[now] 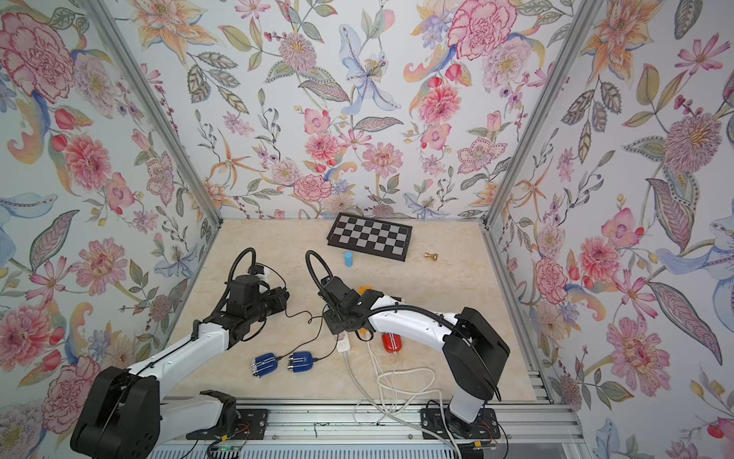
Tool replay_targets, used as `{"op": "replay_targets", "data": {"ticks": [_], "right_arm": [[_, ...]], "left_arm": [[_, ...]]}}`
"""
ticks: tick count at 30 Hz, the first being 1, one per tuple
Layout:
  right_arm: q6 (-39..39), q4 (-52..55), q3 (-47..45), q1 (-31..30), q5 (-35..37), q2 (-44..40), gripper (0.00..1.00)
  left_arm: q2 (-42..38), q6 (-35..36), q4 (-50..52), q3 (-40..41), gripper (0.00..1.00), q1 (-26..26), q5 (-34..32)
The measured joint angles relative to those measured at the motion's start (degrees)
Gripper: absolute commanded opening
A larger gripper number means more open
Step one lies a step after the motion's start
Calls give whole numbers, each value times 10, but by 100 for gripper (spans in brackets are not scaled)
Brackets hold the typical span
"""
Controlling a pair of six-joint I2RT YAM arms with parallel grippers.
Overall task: Unplug the electric shaver
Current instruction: Place the charging cable at the center of the board.
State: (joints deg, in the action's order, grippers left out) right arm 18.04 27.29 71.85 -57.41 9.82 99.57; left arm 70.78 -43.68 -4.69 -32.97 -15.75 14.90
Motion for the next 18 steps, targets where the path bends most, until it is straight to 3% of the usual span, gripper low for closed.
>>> {"op": "replay_targets", "data": {"ticks": [10,18], "right_arm": [[41,16,25,-10,42,39,55],[47,16,49,-10,35,71,38]], "left_arm": [[30,4,-9,-1,7,2,21],[39,13,-10,-11,15,4,29]]}}
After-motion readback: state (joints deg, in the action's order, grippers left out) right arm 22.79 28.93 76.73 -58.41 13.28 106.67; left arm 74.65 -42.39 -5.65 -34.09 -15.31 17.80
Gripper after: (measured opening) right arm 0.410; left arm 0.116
